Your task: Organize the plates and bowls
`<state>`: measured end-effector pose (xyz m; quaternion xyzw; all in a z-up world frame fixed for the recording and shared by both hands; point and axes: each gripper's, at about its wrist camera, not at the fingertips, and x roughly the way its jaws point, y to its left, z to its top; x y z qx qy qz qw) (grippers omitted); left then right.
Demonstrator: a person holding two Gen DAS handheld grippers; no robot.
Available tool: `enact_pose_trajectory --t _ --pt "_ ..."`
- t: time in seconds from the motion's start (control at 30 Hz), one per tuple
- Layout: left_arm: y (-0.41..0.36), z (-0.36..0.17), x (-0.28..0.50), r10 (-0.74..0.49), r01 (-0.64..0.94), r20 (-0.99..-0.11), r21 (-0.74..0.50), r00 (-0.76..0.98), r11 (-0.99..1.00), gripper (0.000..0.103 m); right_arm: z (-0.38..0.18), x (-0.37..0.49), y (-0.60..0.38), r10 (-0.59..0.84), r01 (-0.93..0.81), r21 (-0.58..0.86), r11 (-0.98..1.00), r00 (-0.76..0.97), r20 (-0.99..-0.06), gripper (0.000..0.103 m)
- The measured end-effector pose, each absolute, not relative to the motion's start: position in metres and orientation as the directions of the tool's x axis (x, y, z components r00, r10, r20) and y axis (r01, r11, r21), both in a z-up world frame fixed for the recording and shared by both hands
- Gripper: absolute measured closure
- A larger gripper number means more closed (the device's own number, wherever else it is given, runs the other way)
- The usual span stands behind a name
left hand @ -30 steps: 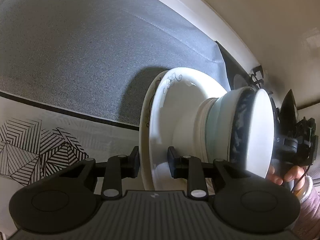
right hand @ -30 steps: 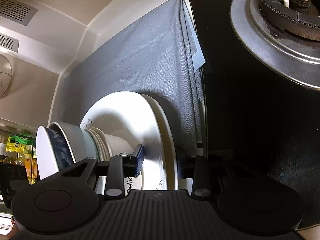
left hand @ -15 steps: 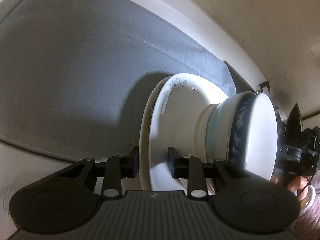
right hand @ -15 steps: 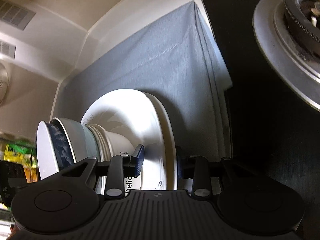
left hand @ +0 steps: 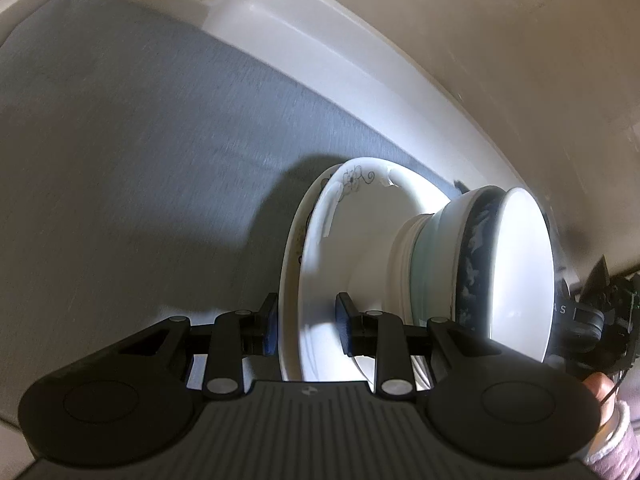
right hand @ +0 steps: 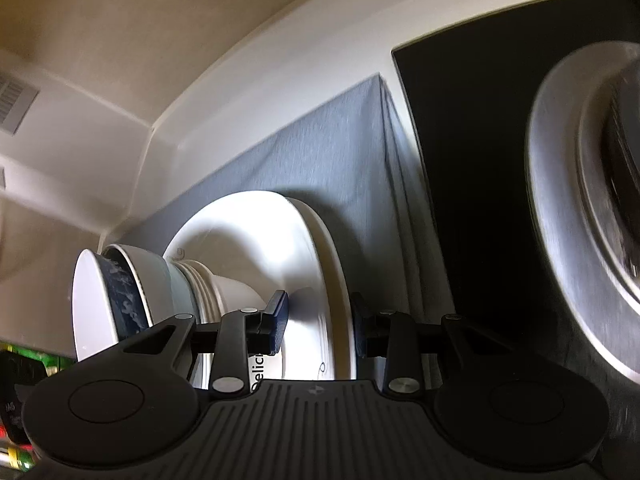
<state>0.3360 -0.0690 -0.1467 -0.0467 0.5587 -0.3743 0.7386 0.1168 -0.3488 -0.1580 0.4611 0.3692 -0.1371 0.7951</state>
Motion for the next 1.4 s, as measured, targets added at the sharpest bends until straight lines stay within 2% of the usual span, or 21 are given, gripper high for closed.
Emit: enact_pose_trajectory --t 0.57,0.63,0.67,0.7,0.73,0.77,0.8,0.83,0.9,1.0,1.1,1.27,1.4 --pt "-0.112 -0.142 0.363 -0.607 0.506 -0.777 -0.461 0.166 0.729 0.071 -0.160 0.157 -0.394 0.086 0.553 0.632 0.543 0.712 -0.697 0.066" --pt "-0.103 -0.138 0.358 -0.608 0.505 -0.774 -0.459 0.176 0.731 0.056 -0.158 0.153 -0.389 0.071 0.550 0.620 0.560 0.713 -0.697 0.066" --pt "-0.098 -0.133 0.354 -0.603 0.511 -0.773 -0.444 0.197 0.736 0.037 -0.155 0.150 -0.386 0.066 0.550 0.610 0.571 0.710 -0.702 0.065" --pt "-0.093 -0.129 0.352 -0.597 0.518 -0.771 -0.426 0.222 0.742 0.020 -0.151 0.145 -0.382 0.057 0.547 0.600 0.583 0.709 -0.703 0.057" --pt "-0.085 -0.123 0.348 -0.584 0.525 -0.771 -0.398 0.252 0.752 0.015 -0.147 0.140 -0.377 0.043 0.548 0.590 0.593 0.710 -0.703 0.048" --pt "-0.076 -0.117 0.342 -0.590 0.541 -0.762 -0.388 0.267 0.746 0.006 -0.142 0.133 -0.371 0.017 0.558 0.571 0.603 0.706 -0.708 0.045" --pt "-0.068 -0.111 0.335 -0.593 0.555 -0.757 -0.378 0.275 0.741 0.000 -0.136 0.126 -0.363 -0.008 0.566 0.546 0.617 0.699 -0.715 0.037" --pt "-0.062 -0.105 0.327 -0.578 0.562 -0.762 -0.353 0.292 0.748 0.001 -0.129 0.119 -0.352 -0.038 0.571 0.514 0.640 0.691 -0.722 0.029" --pt "-0.050 -0.092 0.305 -0.524 0.590 -0.783 -0.260 0.335 0.765 0.000 -0.115 0.106 -0.321 -0.118 0.589 0.401 0.702 0.651 -0.750 0.020" --pt "-0.039 -0.078 0.265 -0.392 0.623 -0.816 -0.051 0.425 0.781 0.000 -0.099 0.089 -0.268 -0.151 0.532 0.283 0.798 0.631 -0.761 0.016" --pt "-0.023 -0.076 0.241 -0.265 0.644 -0.845 0.117 0.464 0.756 0.000 -0.086 0.070 -0.227 -0.129 0.480 0.261 0.838 0.638 -0.759 0.011" --pt "0.010 -0.074 0.213 -0.275 0.656 -0.866 0.080 0.419 0.750 0.000 -0.069 0.055 -0.173 -0.157 0.505 0.248 0.827 0.631 -0.760 0.010" --pt "0.027 -0.062 0.188 -0.270 0.660 -0.847 0.121 0.458 0.741 0.000 -0.059 0.042 -0.142 -0.211 0.531 0.218 0.819 0.631 -0.746 0.010"
